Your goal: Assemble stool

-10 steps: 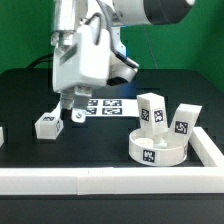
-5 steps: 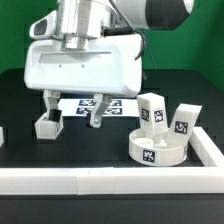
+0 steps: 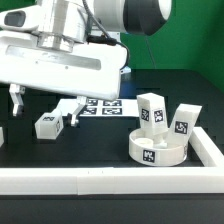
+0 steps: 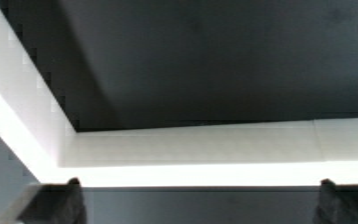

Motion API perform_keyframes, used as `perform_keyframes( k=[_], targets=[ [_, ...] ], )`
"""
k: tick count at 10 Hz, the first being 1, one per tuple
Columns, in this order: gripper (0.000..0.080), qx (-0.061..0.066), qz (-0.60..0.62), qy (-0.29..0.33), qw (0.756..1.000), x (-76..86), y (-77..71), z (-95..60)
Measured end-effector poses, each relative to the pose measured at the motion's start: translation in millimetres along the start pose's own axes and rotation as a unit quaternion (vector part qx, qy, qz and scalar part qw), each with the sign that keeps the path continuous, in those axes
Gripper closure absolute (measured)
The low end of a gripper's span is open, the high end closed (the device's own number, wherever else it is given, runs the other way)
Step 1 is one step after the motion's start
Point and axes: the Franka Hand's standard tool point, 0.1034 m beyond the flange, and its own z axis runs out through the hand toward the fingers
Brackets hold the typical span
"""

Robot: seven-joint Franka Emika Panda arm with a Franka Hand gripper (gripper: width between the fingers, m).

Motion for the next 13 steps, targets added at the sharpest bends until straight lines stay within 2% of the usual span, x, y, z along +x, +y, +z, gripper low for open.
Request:
perform_keyframes(
  k=[1, 2, 3, 4, 5, 7, 8, 9, 10, 12, 13],
  targets=[
    [0.0150, 0.010, 0.011, -0.023, 1.000, -3.1, -3.0, 2.5],
    [0.0150, 0.011, 0.007, -0.026, 1.000, -2.7, -1.0, 2.7],
    [0.0150, 0.034, 0.005, -0.079, 0.996, -13.1, 2.5, 5.1],
    [0.0150, 0.051, 0.002, -0.141, 0.989, -15.9, 6.0, 3.2],
    [0.0150, 0.059, 0.000, -0.186, 0.981, -16.8, 14.7, 1.4],
    [0.0150, 0.062, 0.018, -0.288, 0.955, -32.6, 31.7, 2.3],
    [0.0150, 0.061, 0.015, -0.332, 0.941, -31.5, 31.8, 1.3],
    [0.0150, 0.065, 0.014, -0.365, 0.929, -33.5, 31.3, 1.2],
    [0.0150, 0.065, 0.016, -0.420, 0.905, -40.4, 33.6, -2.4],
    [0.0150, 0.051, 0.013, -0.497, 0.866, -50.0, 43.8, 3.6],
    [0.0150, 0.052, 0.014, -0.543, 0.838, -60.9, 49.5, 2.5]
  ],
)
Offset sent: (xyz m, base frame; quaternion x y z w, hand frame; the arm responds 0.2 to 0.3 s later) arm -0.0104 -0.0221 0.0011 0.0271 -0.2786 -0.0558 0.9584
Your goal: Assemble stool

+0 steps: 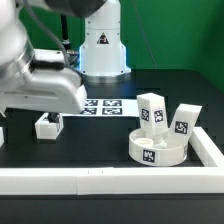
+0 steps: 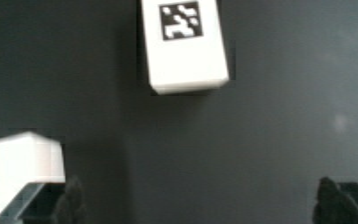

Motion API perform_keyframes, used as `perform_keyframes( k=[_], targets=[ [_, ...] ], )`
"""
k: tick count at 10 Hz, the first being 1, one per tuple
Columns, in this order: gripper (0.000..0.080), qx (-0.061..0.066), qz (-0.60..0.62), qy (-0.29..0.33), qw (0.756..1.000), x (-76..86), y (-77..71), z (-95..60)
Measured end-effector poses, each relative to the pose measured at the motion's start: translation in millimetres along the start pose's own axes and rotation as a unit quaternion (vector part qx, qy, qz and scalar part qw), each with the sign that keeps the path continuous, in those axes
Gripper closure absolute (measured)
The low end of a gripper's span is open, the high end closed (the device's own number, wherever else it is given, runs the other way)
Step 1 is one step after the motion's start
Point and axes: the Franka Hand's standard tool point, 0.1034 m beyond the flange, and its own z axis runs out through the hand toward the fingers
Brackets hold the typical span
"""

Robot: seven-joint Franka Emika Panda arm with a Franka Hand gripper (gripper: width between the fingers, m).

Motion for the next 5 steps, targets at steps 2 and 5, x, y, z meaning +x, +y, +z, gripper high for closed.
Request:
perform_keyframes(
  k=[2, 5],
  targets=[
    [0.0150, -0.002, 0.000, 0.008, 1.000, 5.8, 1.6, -1.0],
    [0.0150, 0.002, -0.008, 0.007, 1.000, 2.4, -7.0, 10.7]
  ],
)
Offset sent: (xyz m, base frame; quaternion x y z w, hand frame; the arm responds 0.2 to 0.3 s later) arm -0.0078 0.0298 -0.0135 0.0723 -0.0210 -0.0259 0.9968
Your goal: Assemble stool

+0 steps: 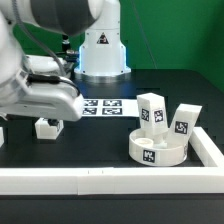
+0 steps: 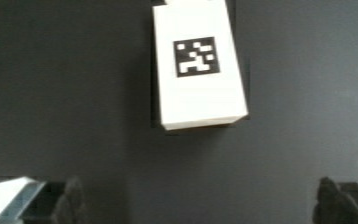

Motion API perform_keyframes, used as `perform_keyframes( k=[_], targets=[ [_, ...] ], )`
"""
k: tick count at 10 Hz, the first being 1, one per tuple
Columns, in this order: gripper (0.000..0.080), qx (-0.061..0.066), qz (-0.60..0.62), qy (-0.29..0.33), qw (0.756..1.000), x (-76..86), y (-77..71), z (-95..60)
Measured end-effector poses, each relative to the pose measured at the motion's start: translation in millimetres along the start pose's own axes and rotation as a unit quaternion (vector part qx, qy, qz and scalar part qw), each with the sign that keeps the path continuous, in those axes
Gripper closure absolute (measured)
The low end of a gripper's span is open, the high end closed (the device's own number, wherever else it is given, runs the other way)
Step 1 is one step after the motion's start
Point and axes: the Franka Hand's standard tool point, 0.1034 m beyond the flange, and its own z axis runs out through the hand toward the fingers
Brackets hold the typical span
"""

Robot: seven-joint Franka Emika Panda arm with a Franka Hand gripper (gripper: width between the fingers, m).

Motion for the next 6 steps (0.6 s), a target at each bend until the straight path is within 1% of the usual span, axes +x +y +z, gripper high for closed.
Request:
perform_keyframes(
  k=[1, 2, 4, 5, 6],
  targets=[
    [0.0150, 0.002, -0.001, 0.001, 1.000, -5.2, -6.0, 5.1],
    [0.0150, 0.001, 0.005, 0.013, 1.000, -7.1, -11.2, 4.6],
    [0.0150, 0.003, 0.008, 0.011, 1.000, -6.8, -6.7, 6.5],
    [0.0150, 0.006, -0.002, 0.011, 1.000, -7.1, -5.7, 9.2],
    [0.0150, 0.007, -0.016, 0.007, 1.000, -8.6, -2.2, 15.2]
  ],
)
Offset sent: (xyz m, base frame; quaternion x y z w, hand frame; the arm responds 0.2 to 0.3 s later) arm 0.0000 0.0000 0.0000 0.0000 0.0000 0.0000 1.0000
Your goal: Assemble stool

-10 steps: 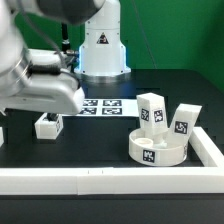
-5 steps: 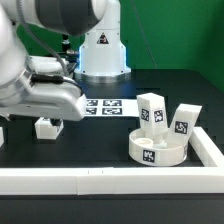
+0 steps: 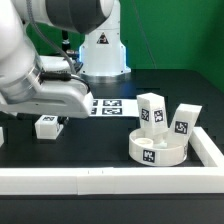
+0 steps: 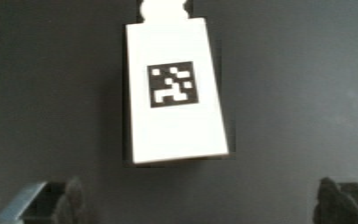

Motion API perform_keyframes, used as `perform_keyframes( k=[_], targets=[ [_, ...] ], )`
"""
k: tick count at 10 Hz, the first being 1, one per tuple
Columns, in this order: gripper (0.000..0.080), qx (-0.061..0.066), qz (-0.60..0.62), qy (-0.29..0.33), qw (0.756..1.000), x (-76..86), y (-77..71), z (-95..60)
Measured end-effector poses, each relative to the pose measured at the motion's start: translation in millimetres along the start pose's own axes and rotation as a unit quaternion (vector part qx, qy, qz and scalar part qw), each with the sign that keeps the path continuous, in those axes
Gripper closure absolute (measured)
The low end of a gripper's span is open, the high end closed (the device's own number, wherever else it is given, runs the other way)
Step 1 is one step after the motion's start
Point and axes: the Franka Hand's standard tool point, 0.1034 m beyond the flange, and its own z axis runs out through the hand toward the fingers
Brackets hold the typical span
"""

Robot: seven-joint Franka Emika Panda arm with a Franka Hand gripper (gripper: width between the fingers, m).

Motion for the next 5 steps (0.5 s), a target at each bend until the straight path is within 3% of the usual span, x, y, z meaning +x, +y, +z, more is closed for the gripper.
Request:
perform_keyframes(
  k=[5],
  targets=[
    [0.0150, 0.006, -0.029, -0.024, 0.999, -4.4, 0.6, 9.1]
  ],
)
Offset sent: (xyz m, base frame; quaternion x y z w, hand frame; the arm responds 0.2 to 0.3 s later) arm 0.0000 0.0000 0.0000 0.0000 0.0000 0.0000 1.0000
